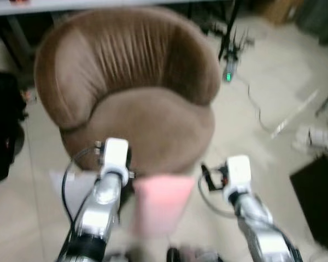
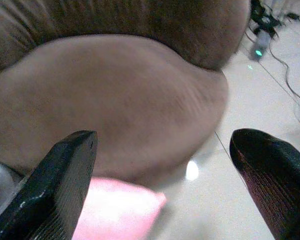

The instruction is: Move the pillow to the sofa from floor

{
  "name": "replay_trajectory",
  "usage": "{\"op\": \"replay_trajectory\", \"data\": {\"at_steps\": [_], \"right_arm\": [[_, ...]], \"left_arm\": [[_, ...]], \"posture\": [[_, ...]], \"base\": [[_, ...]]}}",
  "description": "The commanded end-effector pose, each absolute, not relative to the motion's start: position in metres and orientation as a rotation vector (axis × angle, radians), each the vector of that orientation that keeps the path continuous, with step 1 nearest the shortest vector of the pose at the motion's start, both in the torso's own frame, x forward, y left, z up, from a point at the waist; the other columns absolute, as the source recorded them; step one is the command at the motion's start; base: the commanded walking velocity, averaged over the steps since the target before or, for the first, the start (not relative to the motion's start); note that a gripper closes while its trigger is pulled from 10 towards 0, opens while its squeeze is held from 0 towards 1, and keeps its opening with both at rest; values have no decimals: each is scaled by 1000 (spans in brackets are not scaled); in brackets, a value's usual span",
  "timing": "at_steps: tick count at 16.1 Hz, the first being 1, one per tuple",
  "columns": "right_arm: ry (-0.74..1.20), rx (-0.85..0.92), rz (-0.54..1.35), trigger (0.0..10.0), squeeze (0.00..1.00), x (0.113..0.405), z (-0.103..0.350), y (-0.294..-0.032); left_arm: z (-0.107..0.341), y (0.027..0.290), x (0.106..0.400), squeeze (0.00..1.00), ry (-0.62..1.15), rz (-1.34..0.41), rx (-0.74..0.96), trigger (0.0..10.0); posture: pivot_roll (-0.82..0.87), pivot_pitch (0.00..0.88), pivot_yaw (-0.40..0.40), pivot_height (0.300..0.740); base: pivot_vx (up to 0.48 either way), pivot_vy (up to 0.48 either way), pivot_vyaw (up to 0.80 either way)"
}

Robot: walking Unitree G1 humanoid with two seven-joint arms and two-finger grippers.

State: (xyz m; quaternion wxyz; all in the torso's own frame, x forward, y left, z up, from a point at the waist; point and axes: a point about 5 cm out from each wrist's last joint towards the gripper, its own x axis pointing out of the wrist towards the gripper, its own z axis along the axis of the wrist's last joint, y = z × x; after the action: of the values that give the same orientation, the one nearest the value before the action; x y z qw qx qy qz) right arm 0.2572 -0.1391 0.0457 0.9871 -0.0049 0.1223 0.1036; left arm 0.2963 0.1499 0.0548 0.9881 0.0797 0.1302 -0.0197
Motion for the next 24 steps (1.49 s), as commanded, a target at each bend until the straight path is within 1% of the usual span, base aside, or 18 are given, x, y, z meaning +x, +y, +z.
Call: {"op": "replay_trajectory", "data": {"at_steps": [1,4,5,7,14,19,20,24], "right_arm": [[244,7,237,10000,576,257,46,-130],[249,8,239,10000,576,257,45,-129],[251,8,240,10000,573,257,44,-129],[250,9,244,10000,573,257,44,-128],[255,1,257,10000,576,259,44,-128],[257,3,267,10000,573,261,44,-124],[258,5,267,10000,576,260,44,-124],[261,8,263,10000,573,260,43,-123]], "left_arm": [[52,162,295,0,273,6,188,10000],[53,161,295,0,270,1,168,10000],[52,159,295,0,272,-17,202,10000],[57,157,297,0,243,-20,237,10000],[61,155,299,0,229,-9,250,10000],[63,156,298,0,216,5,219,10000],[63,156,298,0,213,7,211,10000],[63,155,298,0,213,15,169,10000]], "posture": [[-70,185,-88,740],[-69,183,-85,740],[-69,182,-84,740],[-66,175,-82,740],[-58,162,-88,740],[-53,168,-86,740],[-54,170,-84,740],[-59,170,-83,740]], "base": [[0,0,0],[0,0,0],[0,0,0],[0,-437,0],[0,-430,0],[0,-448,0],[292,-322,0],[0,0,0]]}}
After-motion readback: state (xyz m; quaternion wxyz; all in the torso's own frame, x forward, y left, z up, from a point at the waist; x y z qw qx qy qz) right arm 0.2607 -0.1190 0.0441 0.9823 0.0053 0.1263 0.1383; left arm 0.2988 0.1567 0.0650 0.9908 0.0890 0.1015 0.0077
